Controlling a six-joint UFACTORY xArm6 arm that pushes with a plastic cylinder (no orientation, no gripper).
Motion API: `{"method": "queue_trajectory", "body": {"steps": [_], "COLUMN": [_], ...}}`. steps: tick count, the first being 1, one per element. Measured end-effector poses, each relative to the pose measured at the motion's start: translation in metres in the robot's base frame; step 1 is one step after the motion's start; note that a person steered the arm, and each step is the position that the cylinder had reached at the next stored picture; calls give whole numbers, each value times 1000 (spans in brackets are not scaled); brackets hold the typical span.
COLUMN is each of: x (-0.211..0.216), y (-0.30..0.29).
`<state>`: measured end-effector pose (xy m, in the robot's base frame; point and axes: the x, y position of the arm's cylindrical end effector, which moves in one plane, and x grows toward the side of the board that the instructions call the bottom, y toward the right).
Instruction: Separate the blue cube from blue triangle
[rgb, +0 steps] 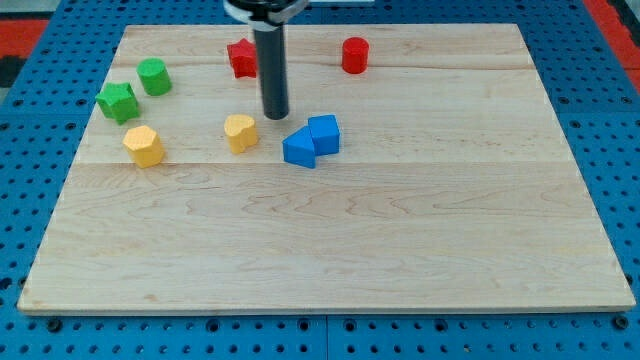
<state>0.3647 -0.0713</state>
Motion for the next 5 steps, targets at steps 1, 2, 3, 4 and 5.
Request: {"method": "queue_trajectory", "body": {"steps": [1,2,3,4,5], "x": [33,64,58,31,20], "y": [-19,-24,0,14,59]}}
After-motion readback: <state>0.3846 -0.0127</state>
